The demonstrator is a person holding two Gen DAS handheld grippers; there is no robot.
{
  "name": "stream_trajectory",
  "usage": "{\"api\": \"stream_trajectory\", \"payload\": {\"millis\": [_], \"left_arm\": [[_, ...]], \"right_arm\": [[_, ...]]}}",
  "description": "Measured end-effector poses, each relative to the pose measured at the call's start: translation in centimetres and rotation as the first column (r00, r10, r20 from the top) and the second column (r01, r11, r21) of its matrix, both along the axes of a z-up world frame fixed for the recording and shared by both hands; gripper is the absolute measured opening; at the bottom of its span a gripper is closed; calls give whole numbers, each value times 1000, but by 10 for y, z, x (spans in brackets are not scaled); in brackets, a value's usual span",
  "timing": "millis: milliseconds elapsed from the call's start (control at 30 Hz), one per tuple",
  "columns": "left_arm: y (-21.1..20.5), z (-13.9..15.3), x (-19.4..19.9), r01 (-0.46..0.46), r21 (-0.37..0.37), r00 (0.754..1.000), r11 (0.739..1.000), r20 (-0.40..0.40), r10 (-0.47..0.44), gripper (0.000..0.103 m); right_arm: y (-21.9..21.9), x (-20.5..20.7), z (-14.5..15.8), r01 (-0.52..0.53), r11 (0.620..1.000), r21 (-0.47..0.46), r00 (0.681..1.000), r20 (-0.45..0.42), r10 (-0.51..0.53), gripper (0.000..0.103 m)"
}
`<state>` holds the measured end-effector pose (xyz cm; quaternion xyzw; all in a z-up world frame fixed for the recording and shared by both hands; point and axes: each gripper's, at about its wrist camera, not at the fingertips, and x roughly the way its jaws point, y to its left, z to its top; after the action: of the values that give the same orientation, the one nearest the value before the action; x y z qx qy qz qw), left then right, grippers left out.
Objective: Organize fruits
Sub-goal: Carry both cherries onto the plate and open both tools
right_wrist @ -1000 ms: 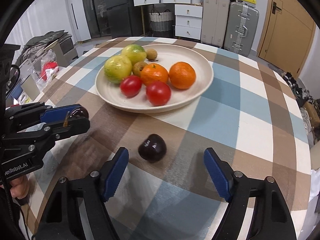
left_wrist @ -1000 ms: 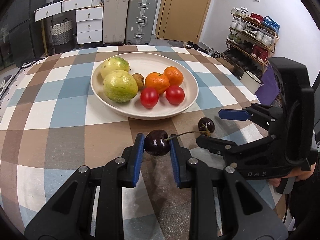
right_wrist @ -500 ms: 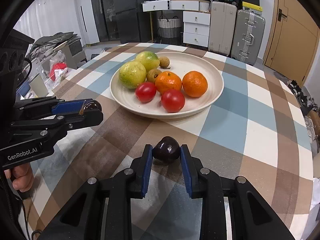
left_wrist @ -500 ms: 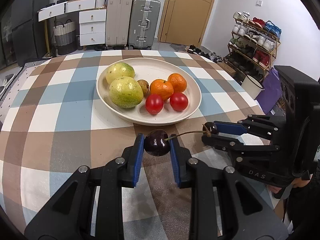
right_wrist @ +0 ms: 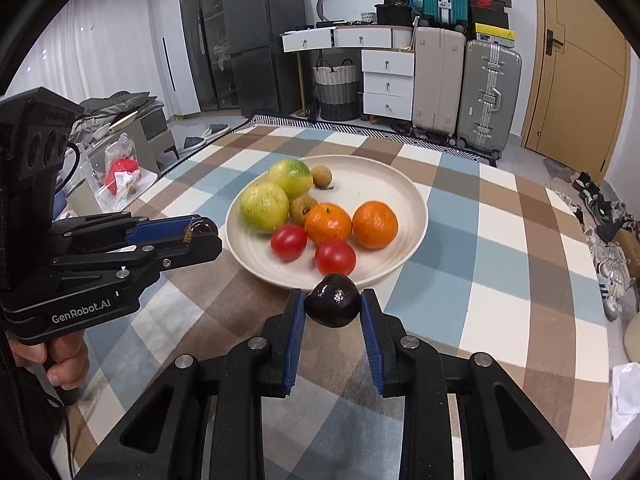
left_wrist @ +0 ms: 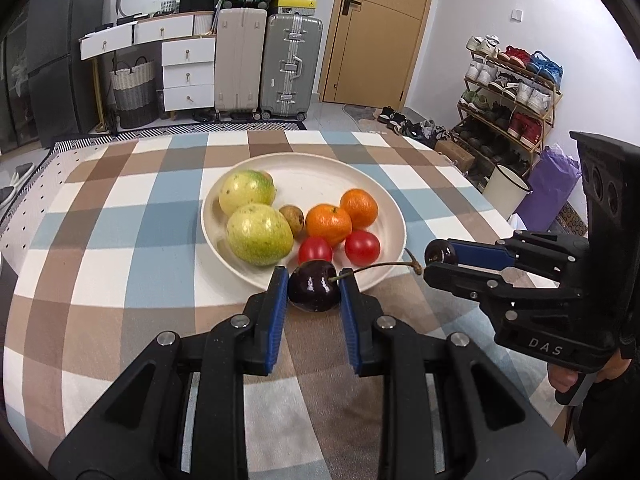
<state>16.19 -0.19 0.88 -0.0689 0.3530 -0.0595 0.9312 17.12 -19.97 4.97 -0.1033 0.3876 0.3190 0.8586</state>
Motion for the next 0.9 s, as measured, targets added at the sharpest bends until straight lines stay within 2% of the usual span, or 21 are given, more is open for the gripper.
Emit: {"api": "stream_trajectory", "payload": {"millis": [400, 900], "left_arm": [[5, 10, 27, -12, 4, 1000, 1000, 17, 12, 23], [7, 4, 83, -12, 12, 1000, 1000, 12, 12, 23]], "right_arm": [[-1, 28, 16, 44, 997, 68, 999, 6, -45, 28], [11, 71, 8, 87, 994, 64, 996, -4, -87, 28]]}}
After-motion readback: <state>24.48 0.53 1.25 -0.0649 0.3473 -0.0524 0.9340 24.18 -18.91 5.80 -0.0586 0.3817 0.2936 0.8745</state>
